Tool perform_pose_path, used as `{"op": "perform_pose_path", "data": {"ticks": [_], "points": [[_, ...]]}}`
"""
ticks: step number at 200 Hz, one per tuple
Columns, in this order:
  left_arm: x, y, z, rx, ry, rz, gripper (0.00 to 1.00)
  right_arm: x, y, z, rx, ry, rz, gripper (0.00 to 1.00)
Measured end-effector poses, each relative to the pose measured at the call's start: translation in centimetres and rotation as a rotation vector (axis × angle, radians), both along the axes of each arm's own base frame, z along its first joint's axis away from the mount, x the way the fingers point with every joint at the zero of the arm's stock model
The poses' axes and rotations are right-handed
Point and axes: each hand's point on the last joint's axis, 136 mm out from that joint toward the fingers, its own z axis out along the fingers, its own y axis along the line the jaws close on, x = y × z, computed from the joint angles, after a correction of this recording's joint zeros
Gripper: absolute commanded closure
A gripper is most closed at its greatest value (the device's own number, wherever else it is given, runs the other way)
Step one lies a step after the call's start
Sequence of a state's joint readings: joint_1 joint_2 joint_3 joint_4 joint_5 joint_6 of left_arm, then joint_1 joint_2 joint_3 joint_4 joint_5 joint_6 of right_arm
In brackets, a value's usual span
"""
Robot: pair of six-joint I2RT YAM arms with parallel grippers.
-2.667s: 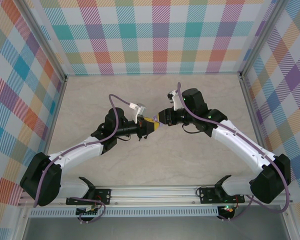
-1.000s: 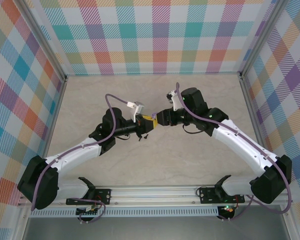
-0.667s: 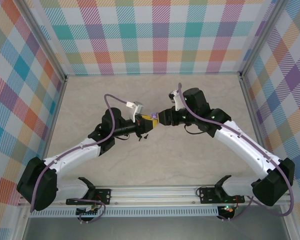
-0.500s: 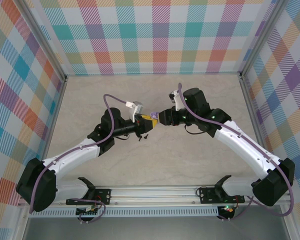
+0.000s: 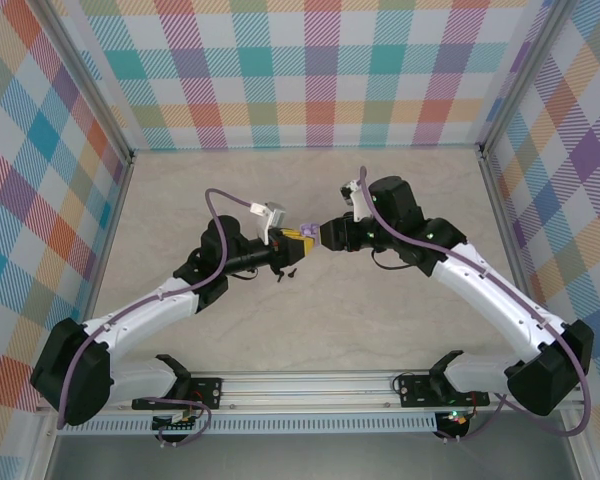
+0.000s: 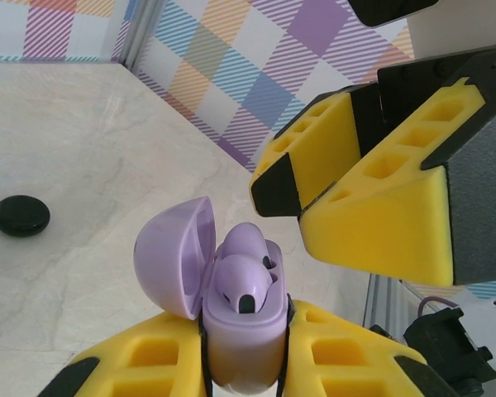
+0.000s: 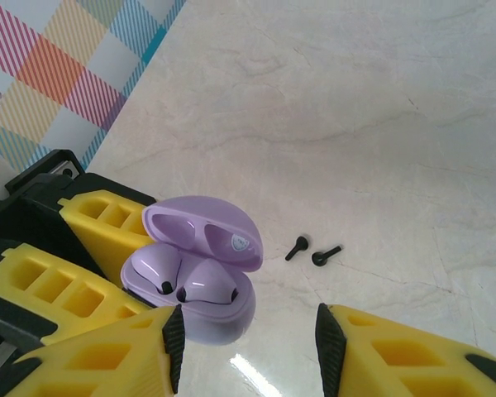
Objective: Insert the wireless bluetooth earbuds into the charging case
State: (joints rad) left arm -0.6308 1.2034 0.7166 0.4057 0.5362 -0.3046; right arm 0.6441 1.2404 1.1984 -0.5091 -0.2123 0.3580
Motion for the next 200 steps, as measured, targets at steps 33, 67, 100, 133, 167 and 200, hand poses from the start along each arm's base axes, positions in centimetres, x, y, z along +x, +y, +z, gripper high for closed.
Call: {"op": "perform_pose_path", "data": {"ticks": [33, 67, 100, 133, 167, 200], "points": [[-0.2, 0.4, 0.2, 0.016, -0.014, 0.007, 0.92, 0.0, -0.4, -0.1, 0.008, -0.010, -0.011, 0.52], [-0.7, 0.7, -0.5, 0.058, -0.015, 0.000, 0.92, 0.8, -1.4, -1.2, 0.020, 0.014, -0.036, 0.51], [-1.3, 1.1, -0.7, 0.089, -0.020, -0.009, 0.91, 1.9, -2.7, -1.3, 0.058, 0.042, -0.050, 0.54], [-1.8, 0.8, 0.6, 0.075, -0.047, -0.044, 0.90, 2.4, -3.0, -1.5, 0.084, 0.058, -0.027, 0.62], [-2.8, 0.2, 2.0, 0.042, -0.071, -0.118, 0.90, 2.2, -2.5, -1.7, 0.122, 0.072, 0.036, 0.68], [-3.4, -0.4, 2.6, 0.020, -0.080, -0.180, 0.90, 1.2, -1.6, -1.3, 0.175, 0.081, 0.118, 0.75]]}}
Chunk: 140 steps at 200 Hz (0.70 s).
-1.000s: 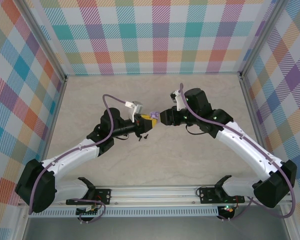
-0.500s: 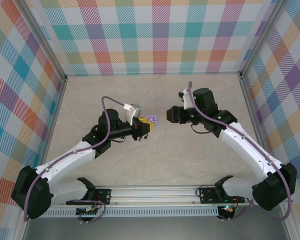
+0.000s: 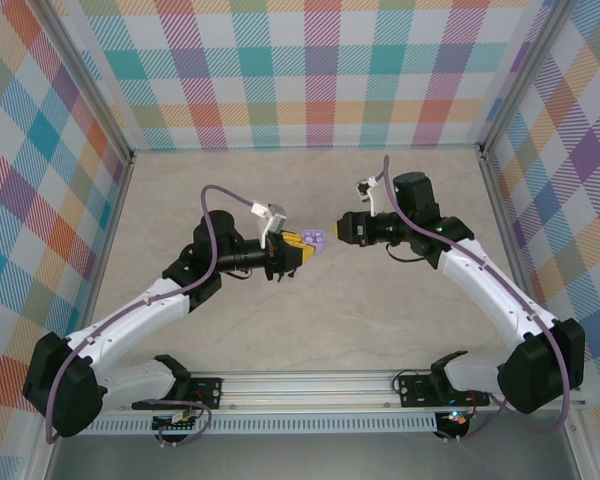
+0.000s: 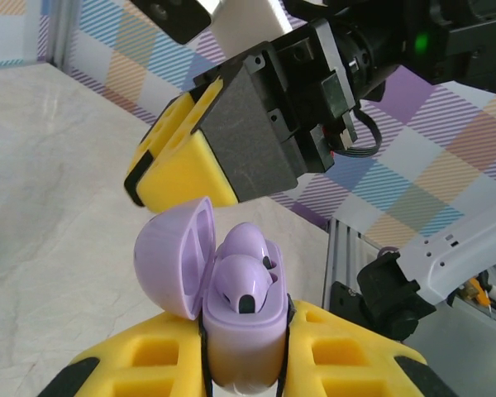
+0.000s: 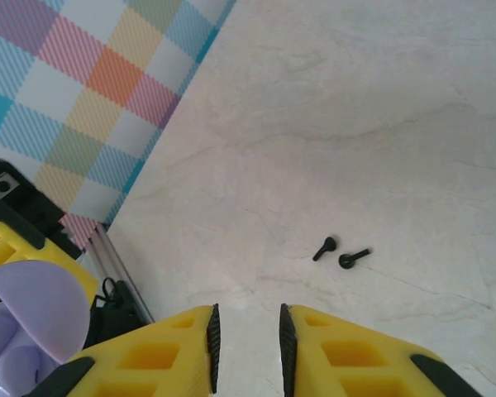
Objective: Insert the wireless bluetooth earbuds into the charging case
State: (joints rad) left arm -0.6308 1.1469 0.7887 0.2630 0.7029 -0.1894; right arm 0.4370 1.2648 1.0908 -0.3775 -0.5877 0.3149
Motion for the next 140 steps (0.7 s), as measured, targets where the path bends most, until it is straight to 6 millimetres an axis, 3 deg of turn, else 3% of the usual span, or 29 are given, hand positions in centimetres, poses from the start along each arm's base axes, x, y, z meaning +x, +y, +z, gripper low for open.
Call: {"op": "perform_pose_path", "data": {"ticks": [43, 140], "points": [[0.0, -0.7, 0.4, -0.029, -0.003, -0.043, 0.90, -0.8, 0.8, 0.6, 0.054, -0.003, 0.068, 0.81], [0.1, -1.1, 0.8, -0.052, -0.002, -0.055, 0.90, -1.7, 1.5, 1.4, 0.131, -0.015, 0.141, 0.80]]}}
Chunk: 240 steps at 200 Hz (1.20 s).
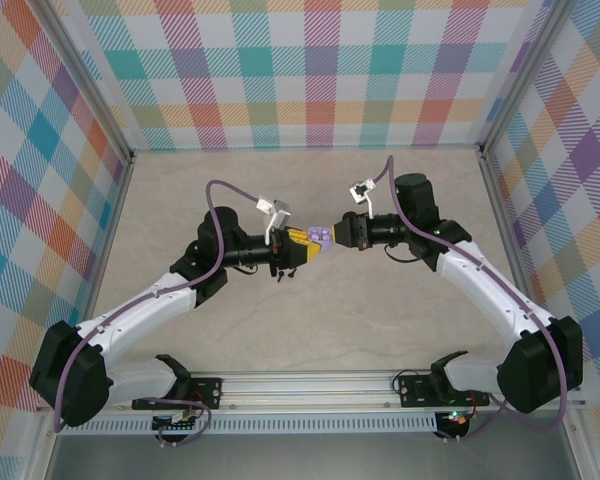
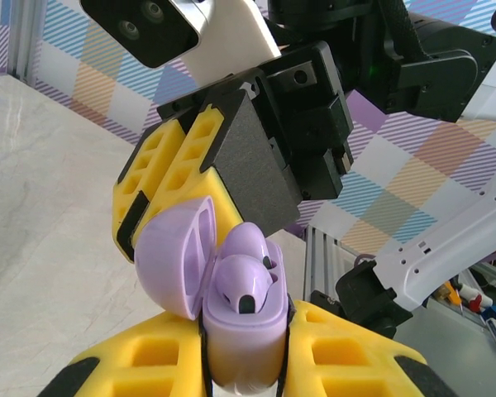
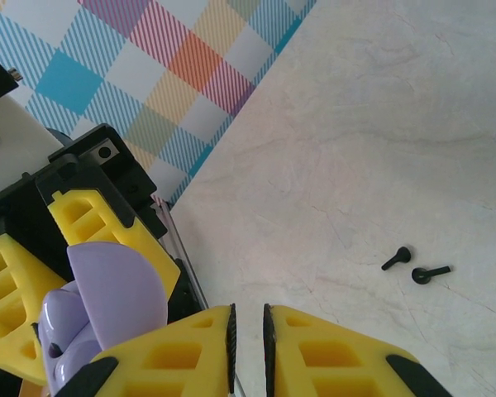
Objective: Insert the wireless bluetooth earbuds into the charging case
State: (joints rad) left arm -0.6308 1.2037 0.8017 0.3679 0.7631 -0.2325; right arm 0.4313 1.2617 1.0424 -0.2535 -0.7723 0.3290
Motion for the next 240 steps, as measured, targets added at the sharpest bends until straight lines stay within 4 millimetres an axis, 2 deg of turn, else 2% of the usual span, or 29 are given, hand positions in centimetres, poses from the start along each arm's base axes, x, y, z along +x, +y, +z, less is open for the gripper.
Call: {"op": "perform_pose_path", "data": {"ticks": [65, 121, 139, 194, 240], "points": [[0.3, -0.1, 0.2, -0.012, -0.005, 0.009, 0.90, -0.7, -0.5, 2.0, 0.031, -0.069, -0.005, 0.79], [0.9, -0.1, -0.4, 0.003, 0.015, 0.032, 0.89, -0.4, -0.8, 1.5, 0.010, -0.073, -0.030, 0.78], [1.5, 0.1, -1.3, 0.029, 0.040, 0.075, 0.90, 0.0, -1.2, 0.8, -0.023, -0.070, -0.060, 0.78], [5.0, 0.8, -4.1, 0.148, 0.151, 0.201, 0.88, 1.4, -3.4, -2.4, -0.195, -0.042, -0.206, 0.79], [11.0, 2.0, -6.1, 0.258, 0.251, 0.298, 0.84, 1.6, -4.9, -3.7, -0.280, -0.031, -0.267, 0.79]]}}
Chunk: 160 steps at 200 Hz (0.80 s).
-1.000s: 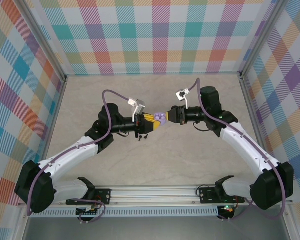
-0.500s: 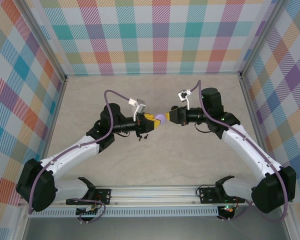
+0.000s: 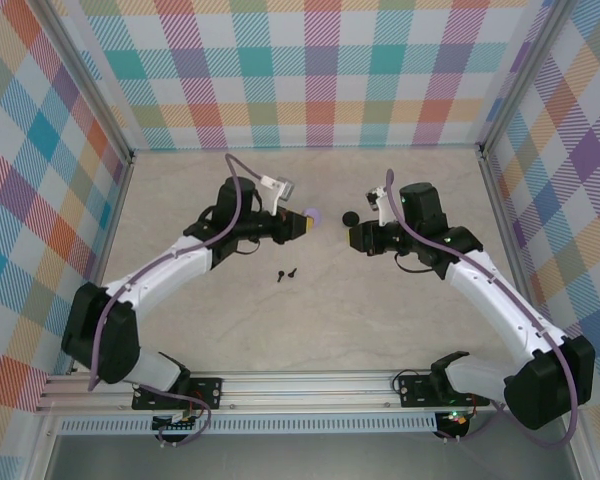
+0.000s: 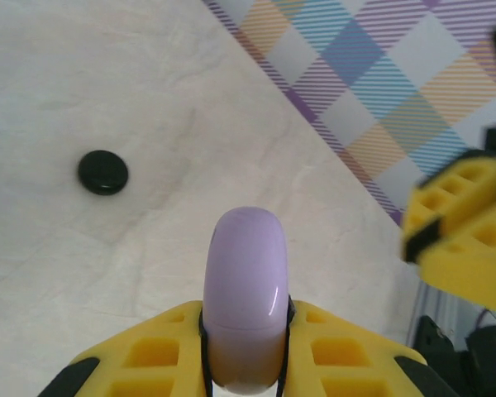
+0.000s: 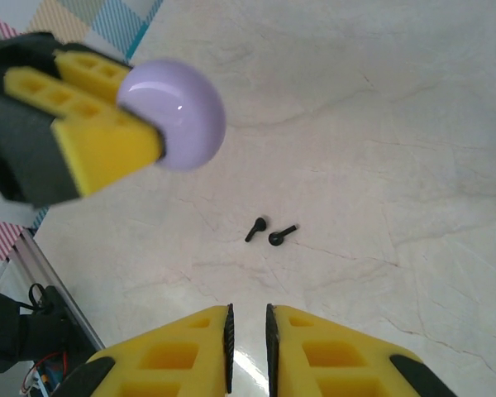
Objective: Insert the wireless bluetooth earbuds into the charging case
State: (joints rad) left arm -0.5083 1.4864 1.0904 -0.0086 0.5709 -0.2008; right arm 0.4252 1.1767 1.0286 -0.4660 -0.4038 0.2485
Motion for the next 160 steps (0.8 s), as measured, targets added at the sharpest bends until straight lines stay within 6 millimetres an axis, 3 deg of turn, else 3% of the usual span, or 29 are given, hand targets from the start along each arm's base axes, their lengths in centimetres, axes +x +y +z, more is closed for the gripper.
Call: {"op": "perform_pose_path", "data": {"ticks": [29, 88, 160], "points": [[3.2, 0.6, -2.1, 0.055, 0.052, 0.054, 0.82, -0.2, -0.4, -0.1, -0.016, 0.003, -0.014, 0.78], [10.4, 2.5, -8.9, 0.148, 0.272, 0.170, 0.81, -0.4, -0.9, -0.4, -0.037, 0.014, -0.031, 0.77], [12.4, 1.9, -14.7, 0.145, 0.456, 0.167, 0.81, -0.5, -1.1, -0.8, -0.051, 0.023, -0.042, 0.76]]}}
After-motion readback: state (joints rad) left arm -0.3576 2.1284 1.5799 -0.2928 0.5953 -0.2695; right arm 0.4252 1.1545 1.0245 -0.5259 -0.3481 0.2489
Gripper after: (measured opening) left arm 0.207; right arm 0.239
